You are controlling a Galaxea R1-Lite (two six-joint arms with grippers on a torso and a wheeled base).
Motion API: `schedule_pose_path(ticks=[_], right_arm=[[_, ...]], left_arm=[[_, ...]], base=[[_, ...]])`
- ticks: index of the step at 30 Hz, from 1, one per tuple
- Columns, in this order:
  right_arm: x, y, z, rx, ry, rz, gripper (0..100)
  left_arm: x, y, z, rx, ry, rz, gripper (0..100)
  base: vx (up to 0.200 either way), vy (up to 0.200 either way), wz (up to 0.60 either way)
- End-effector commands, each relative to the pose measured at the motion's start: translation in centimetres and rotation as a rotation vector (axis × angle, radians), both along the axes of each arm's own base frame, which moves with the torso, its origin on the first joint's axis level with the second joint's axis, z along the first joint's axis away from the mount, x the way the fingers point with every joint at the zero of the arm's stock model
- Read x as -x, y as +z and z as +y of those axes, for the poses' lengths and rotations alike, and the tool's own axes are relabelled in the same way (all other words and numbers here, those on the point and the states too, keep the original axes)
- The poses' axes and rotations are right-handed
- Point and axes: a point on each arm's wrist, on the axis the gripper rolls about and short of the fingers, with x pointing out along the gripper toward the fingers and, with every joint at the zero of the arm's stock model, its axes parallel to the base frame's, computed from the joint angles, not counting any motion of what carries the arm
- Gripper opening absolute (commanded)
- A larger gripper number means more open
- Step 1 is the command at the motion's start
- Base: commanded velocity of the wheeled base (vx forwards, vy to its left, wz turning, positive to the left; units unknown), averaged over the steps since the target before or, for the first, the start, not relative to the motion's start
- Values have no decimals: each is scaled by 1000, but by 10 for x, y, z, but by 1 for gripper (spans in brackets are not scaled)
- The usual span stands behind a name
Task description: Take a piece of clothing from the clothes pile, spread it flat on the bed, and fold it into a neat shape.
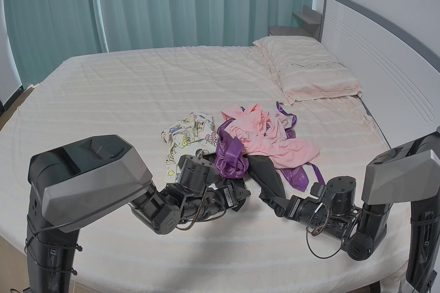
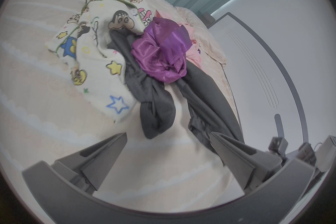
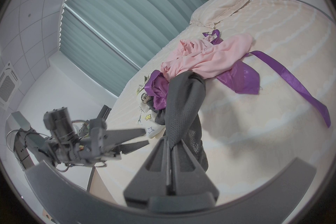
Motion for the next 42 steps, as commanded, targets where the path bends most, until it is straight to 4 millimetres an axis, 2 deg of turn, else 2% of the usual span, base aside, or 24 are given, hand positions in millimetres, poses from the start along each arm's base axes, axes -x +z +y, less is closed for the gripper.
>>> schedule_pose_path(ticks=[1, 9, 15, 16, 23, 28, 32, 36, 39, 42], right_arm=[[12, 20, 4, -28, 34, -41, 0], [19, 22, 10, -26, 62, -41, 0], [20, 22, 11, -22, 63, -43, 0], [19, 21, 11, -22, 62, -42, 0], [18, 21, 10, -23, 56, -39, 0], [16, 19, 7, -22, 49, -32, 0], [14, 12, 6, -21, 39, -9, 0], [14, 11, 6, -38, 34, 5, 0], [16, 18, 7, -51, 40, -10, 0], [19, 32, 8, -79, 53, -47, 0]], left_arm=[[-17, -16, -15, -35, 2, 37, 100], [-34, -22, -25, -65, 41, 27, 100], [-52, -33, -45, -145, 100, 4, 100], [-52, -33, -46, -148, 101, 5, 0], [-48, -37, -43, -176, 117, 57, 0], [-42, -28, -35, -166, 142, 92, 0], [-31, 4, -20, -82, 187, 132, 0], [-10, 35, 0, 5, 125, 186, 0], [8, 62, 17, 55, 98, 171, 0], [25, 91, 29, 105, 92, 105, 0]], base=[[0, 0, 0], [0, 0, 0], [0, 0, 0], [0, 0, 0], [0, 0, 0], [0, 0, 0], [0, 0, 0], [0, 0, 0], [0, 0, 0], [0, 0, 0]])
